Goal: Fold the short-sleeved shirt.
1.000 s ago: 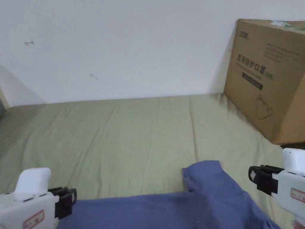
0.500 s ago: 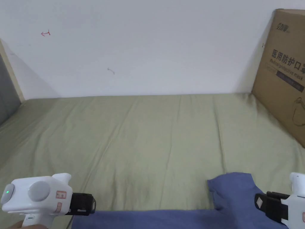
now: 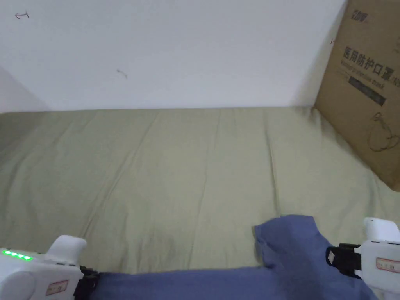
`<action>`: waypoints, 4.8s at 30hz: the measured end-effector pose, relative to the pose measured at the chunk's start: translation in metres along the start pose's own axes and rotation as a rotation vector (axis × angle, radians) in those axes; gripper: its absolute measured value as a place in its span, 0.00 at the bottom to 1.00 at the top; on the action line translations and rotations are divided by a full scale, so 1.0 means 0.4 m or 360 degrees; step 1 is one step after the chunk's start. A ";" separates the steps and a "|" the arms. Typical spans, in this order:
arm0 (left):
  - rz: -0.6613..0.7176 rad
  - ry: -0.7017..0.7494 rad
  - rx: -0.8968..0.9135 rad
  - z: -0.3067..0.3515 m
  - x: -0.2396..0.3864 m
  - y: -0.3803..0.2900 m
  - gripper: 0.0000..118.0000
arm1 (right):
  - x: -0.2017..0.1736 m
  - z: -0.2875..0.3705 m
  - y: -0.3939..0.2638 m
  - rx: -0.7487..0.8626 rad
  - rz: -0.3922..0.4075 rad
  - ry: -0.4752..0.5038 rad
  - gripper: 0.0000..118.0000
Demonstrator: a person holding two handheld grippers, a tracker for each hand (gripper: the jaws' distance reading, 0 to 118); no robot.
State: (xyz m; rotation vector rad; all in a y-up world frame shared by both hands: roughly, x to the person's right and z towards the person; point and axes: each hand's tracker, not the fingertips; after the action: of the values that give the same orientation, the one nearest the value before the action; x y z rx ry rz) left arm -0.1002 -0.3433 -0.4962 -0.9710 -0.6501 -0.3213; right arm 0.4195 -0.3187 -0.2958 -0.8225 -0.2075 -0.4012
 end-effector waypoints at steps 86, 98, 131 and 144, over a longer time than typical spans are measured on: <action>0.0684 -0.0015 0.0263 0.373 0.062 -0.177 0.02 | -0.302 0.421 -0.168 0.0540 0.0222 -0.0122 0.00; 0.1553 -0.0976 0.0067 0.108 -0.185 -0.516 1.00 | -0.299 0.349 -0.187 0.0275 0.0286 -0.0225 0.00; 0.0653 -0.0282 0.0191 0.278 0.190 -0.219 0.04 | -0.298 0.365 -0.231 0.0162 0.0218 -0.0012 0.00; 0.0585 -0.0419 0.0047 0.155 0.371 -0.114 0.89 | -0.241 0.402 -0.265 0.0150 0.0190 -0.0043 0.00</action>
State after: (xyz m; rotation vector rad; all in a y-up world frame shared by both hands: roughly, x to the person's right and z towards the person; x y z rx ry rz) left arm -0.0328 -0.3109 -0.3465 -1.0914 -0.6965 0.1432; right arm 0.2833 -0.2380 -0.1500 -0.7437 -0.2002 -0.2665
